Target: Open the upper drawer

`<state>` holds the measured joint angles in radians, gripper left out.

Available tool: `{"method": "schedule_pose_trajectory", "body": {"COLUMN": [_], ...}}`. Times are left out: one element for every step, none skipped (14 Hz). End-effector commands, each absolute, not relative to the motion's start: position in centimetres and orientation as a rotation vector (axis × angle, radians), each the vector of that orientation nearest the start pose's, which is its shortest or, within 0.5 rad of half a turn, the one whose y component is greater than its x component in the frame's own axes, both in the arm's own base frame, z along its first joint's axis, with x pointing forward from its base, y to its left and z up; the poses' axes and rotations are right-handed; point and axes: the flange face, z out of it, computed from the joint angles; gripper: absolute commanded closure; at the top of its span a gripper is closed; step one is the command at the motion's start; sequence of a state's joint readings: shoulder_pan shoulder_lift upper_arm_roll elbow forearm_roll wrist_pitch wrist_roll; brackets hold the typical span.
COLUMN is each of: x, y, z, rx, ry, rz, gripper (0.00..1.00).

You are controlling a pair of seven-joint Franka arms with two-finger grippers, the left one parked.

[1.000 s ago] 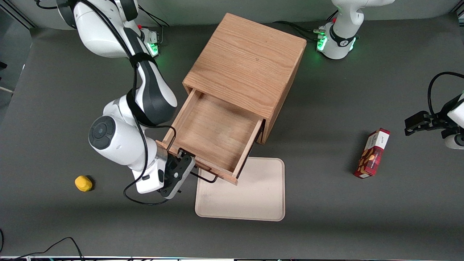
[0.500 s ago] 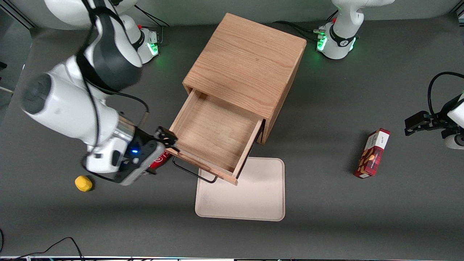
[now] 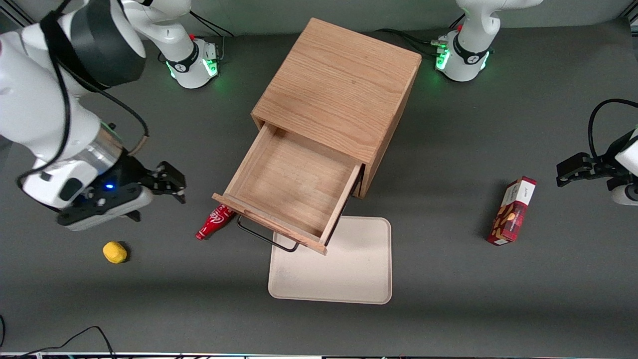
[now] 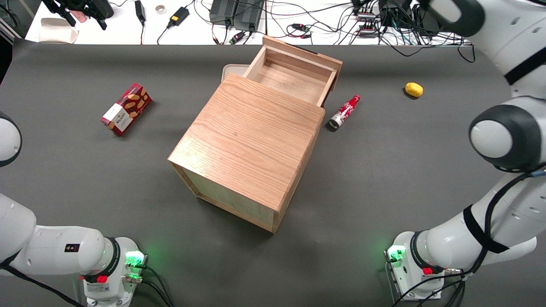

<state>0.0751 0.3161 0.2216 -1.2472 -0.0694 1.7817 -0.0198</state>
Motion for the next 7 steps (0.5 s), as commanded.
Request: {"method": "schedule_pose_trajectory", "body": {"x": [63.6,63.4,63.2,62.9,62.5,62.1,61.6], "y": [11.1,9.1,7.1,5.4,3.8,2.7,2.0], "z": [62.0,62.0,62.0,62.1,62.1,62.0,62.0], "rx": [-3.131,-3.148,-3.16,-3.172,-3.177,-3.172,-3.144], "ry": [-0.311,-0.251,-0.195,-0.145,-0.078,0.003,0.062], "rz": [-0.355,-0.344,-0.323,-0.317,-0.309,-0.295,-0.254], "gripper": [0.0,0.0,0.0,0.0,0.0,0.0,0.0]}}
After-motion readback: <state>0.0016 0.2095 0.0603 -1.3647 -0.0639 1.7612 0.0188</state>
